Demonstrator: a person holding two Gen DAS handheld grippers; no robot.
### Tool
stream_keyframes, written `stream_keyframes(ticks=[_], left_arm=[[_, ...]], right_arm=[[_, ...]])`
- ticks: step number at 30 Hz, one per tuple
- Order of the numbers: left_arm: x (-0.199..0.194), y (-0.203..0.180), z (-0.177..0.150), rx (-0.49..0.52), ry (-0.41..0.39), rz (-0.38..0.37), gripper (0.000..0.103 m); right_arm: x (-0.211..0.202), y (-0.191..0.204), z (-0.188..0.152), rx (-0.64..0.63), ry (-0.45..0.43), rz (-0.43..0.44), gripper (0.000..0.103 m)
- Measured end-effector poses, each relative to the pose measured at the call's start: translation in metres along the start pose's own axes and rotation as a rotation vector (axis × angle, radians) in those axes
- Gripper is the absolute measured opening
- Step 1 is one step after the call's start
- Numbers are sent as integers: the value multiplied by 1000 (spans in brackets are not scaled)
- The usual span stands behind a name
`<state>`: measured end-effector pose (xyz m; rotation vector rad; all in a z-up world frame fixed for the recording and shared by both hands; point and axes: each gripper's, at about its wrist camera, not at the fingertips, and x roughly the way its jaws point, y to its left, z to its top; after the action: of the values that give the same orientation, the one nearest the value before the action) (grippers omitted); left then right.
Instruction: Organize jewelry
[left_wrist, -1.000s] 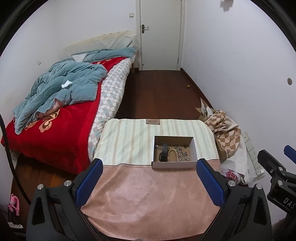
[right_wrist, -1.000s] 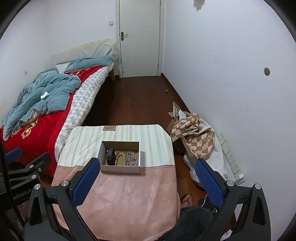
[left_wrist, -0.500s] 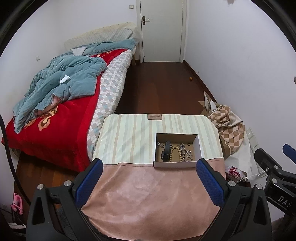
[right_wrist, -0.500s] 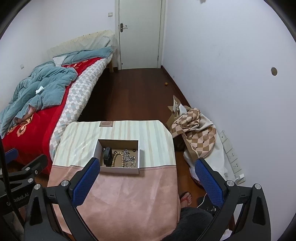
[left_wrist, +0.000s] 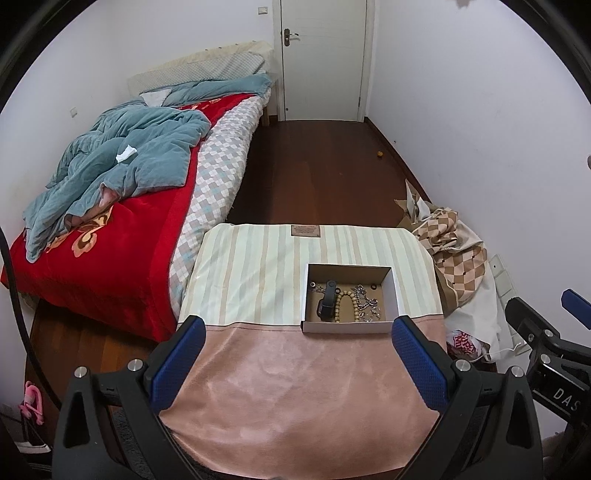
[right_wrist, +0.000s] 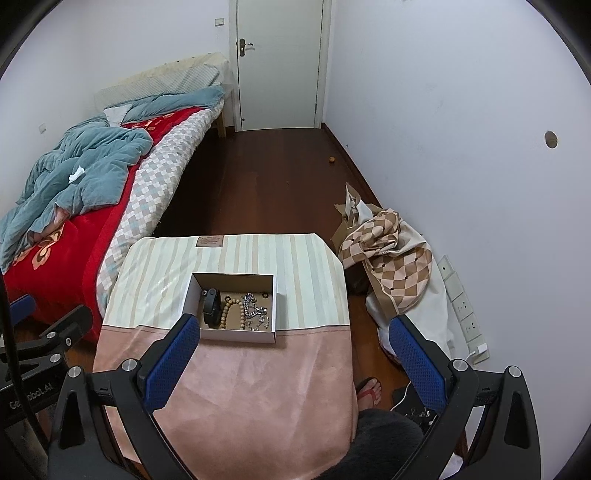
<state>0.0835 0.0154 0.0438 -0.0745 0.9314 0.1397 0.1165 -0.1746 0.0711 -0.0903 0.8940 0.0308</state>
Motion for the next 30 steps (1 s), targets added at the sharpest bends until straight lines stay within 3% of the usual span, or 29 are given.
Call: stream_keyframes(ticks=[30], left_arm=[[5, -2, -6, 12, 9, 25, 103]], right_arm=[[6, 1, -7, -6, 27, 6, 103]])
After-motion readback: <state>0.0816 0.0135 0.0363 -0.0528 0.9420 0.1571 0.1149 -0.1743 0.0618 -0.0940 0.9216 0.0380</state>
